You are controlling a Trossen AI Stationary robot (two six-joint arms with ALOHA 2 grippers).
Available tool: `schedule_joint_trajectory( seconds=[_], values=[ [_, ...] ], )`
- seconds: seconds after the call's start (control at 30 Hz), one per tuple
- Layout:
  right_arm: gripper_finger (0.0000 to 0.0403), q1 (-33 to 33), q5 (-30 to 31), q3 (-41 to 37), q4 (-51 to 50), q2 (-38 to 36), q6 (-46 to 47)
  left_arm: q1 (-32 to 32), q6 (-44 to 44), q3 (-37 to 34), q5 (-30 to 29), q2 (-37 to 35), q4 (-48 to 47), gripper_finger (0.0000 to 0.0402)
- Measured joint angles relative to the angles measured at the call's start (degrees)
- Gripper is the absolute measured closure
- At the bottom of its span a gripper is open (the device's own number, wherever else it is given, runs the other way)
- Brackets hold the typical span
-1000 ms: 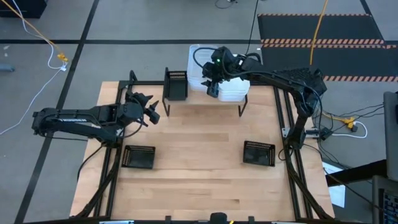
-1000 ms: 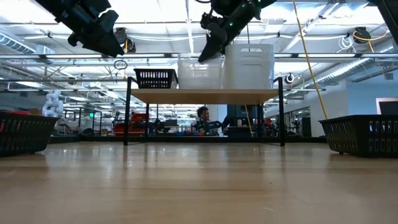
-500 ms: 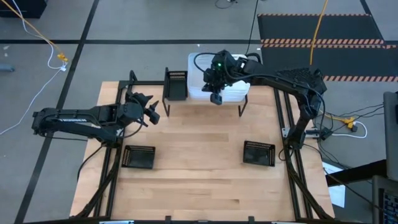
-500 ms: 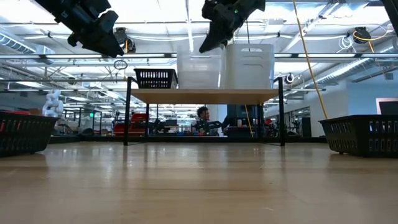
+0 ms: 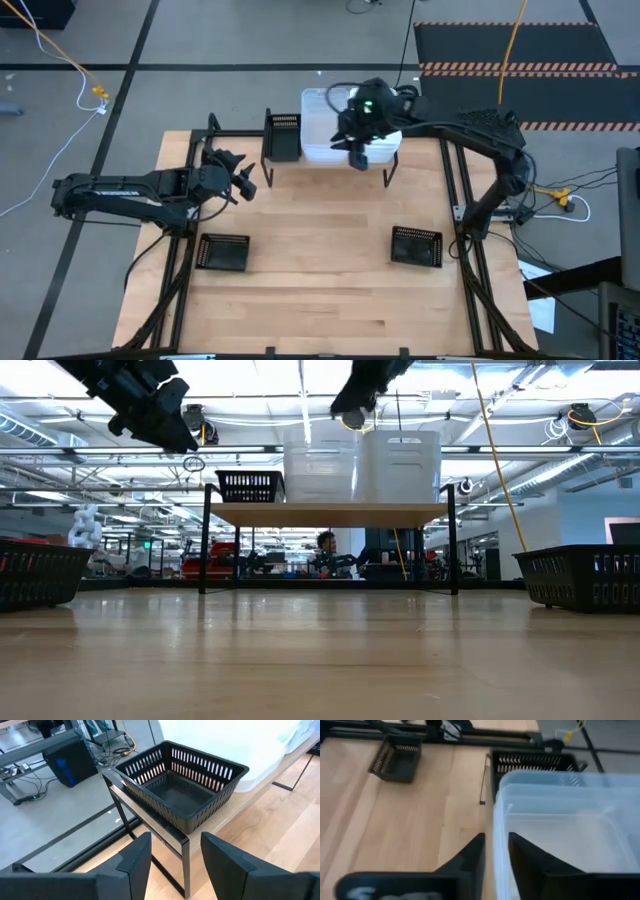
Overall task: Stack baskets on shelf by color
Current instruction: Stack the right black bin on top of the black bin on the shelf
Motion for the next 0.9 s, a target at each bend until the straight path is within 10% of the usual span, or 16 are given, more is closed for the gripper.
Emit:
schedule_joint_trajectory(
  seconds=[0.2,0.47,0.9],
  values=[
    [0.0272,8.5,0.8,-2.9,-9.4,-10.3,-0.4,-0.1,0.4,0.0,0.0,0.0,-0.9,0.0227],
    [0.0270,35.2,19.6,-25.2,-17.7,-19.6,6.4,-0.1,0.4,0.0,0.2,0.0,1.2,0.0227],
    [0.0271,58.4,16.4,-47.5,-27.3,-23.1,24.8,-0.4,1.0,0.0,5.2,0.0,7.3,0.0227]
  ],
)
